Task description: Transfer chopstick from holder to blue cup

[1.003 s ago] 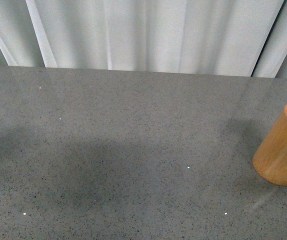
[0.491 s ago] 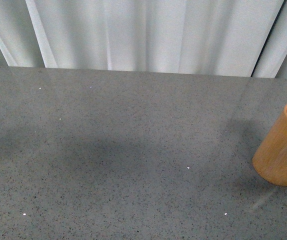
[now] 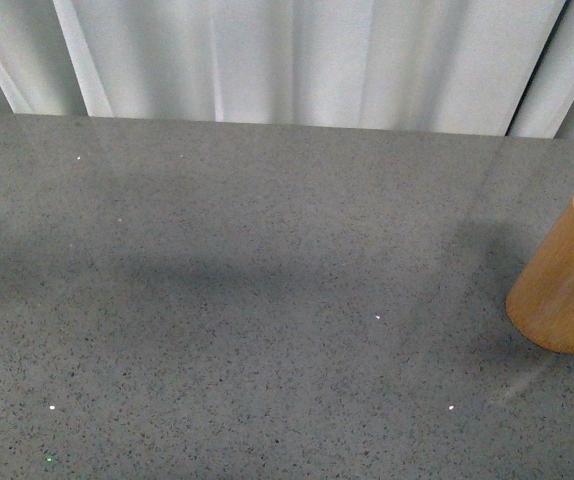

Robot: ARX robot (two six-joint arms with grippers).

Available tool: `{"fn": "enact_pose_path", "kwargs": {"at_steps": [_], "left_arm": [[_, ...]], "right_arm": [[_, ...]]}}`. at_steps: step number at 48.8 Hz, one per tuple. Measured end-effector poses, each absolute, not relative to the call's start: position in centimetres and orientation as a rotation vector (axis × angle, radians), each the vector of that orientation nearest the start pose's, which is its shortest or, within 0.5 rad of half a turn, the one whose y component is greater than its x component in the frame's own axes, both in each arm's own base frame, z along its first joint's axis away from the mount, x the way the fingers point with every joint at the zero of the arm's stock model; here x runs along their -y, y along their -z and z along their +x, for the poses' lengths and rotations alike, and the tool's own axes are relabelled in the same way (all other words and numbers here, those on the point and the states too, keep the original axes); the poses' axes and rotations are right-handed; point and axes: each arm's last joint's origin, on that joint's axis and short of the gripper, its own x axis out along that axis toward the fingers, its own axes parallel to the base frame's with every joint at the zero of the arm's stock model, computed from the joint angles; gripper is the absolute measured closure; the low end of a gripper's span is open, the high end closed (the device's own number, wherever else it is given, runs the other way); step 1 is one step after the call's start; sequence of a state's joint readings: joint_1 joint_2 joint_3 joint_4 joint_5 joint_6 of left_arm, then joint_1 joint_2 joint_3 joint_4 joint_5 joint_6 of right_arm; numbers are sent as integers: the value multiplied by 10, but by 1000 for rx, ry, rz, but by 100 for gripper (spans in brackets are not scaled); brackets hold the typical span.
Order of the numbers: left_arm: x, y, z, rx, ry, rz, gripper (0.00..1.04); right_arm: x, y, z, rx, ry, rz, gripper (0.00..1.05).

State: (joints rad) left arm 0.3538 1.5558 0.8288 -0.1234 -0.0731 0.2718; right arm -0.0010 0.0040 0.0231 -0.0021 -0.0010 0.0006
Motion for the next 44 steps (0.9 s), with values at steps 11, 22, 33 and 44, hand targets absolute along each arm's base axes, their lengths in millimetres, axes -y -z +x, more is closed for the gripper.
{"fn": "enact_pose_path", "kwargs": {"at_steps": [11, 22, 33, 44], "left_arm": [[-104, -163, 283, -924, -267, 122, 7], [-102, -147, 290, -957, -280, 131, 7], [-102, -132, 302, -993, -288, 137, 7], [-99, -130, 313, -1005, -277, 91, 29]], "right_arm": [[0, -171, 96, 17, 0, 1, 10], [0, -171, 96, 17, 0, 1, 10], [0, -171, 96, 17, 0, 1, 10], [0, -171, 96, 17, 0, 1, 10]]}}
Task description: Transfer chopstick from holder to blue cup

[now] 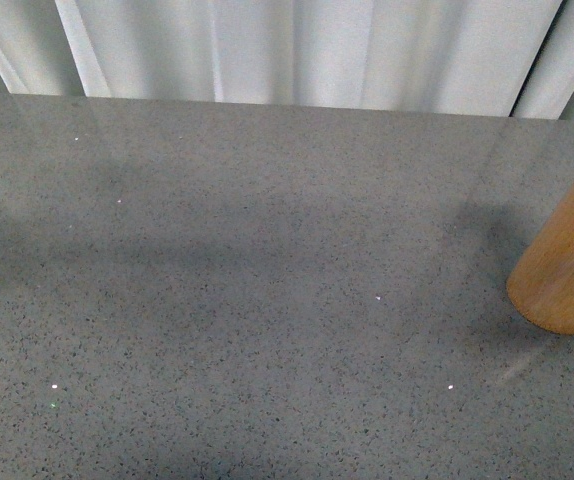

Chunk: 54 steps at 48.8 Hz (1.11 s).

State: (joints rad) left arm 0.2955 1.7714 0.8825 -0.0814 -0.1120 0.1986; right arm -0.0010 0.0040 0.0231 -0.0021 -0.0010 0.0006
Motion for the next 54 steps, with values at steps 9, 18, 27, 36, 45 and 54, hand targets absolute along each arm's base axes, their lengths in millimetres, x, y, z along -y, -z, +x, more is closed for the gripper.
{"fn": "enact_pose_path", "kwargs": {"at_steps": [9, 18, 27, 36, 45, 54], "left_arm": [[-92, -129, 316, -1047, -254, 54, 63], [-79, -132, 316, -1070, -197, 41, 98], [-22, -176, 311, -1004, -18, 55, 101], [68, -219, 312, -885, 169, 105, 101], [142, -205, 310, -891, 280, 194, 101], [171, -179, 309, -946, 309, 251, 101]], "right_arm": [[0, -171, 96, 17, 0, 1, 10], [0, -171, 96, 17, 0, 1, 10], [0, -171, 96, 17, 0, 1, 10], [0, -171, 96, 17, 0, 1, 10], [0, -171, 96, 17, 0, 1, 10], [0, -171, 96, 17, 0, 1, 10]]}}
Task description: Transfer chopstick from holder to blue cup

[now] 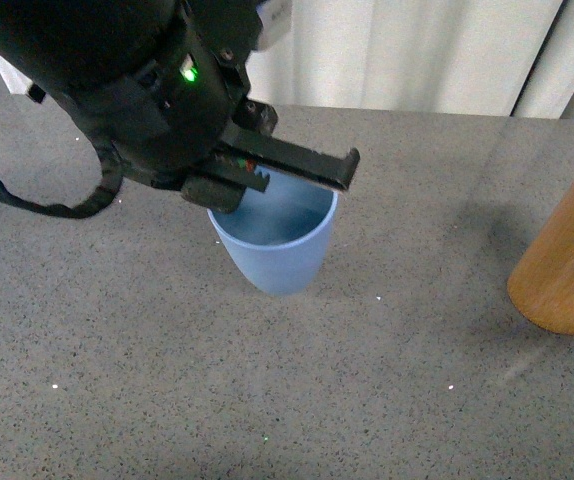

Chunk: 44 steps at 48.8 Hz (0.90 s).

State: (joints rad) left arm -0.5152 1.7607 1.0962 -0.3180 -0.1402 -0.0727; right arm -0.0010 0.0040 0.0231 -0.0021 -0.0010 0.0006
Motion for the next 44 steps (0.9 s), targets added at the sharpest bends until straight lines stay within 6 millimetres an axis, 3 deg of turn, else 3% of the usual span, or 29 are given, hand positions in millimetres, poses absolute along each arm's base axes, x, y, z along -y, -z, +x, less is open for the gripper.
{"fn": "enact_pose_path", "kwargs": {"at_steps": [17, 33, 44], "left_arm": [[186, -140, 313, -1003, 290, 307, 101], [188, -136, 314, -1009, 295, 296, 101], [188, -136, 316, -1017, 283, 281, 60]], "right_arm": [[0, -171, 96, 17, 0, 1, 10], [0, -171, 96, 17, 0, 1, 10], [0, -171, 96, 17, 0, 1, 10]]}}
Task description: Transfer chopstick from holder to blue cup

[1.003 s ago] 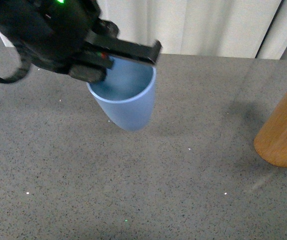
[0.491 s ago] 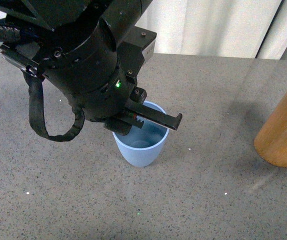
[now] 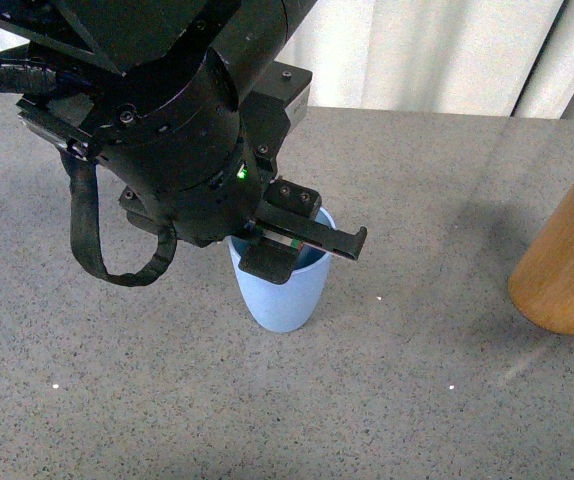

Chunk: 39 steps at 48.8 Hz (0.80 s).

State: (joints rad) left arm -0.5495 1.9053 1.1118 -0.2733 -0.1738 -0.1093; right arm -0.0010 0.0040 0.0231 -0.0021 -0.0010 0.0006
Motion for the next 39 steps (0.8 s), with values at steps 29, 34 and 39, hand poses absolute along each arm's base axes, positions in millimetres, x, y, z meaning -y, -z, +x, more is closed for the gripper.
{"fn": "enact_pose_path", "kwargs": {"at_steps": [29, 34, 39], "left_arm": [[88, -252, 269, -352, 98, 31, 7], [77, -255, 252, -298, 74, 19, 7], [75, -243, 252, -219, 32, 31, 15]], "right_arm": [[0, -171, 96, 17, 0, 1, 10], [0, -171, 96, 17, 0, 1, 10], [0, -171, 96, 17, 0, 1, 10]]}}
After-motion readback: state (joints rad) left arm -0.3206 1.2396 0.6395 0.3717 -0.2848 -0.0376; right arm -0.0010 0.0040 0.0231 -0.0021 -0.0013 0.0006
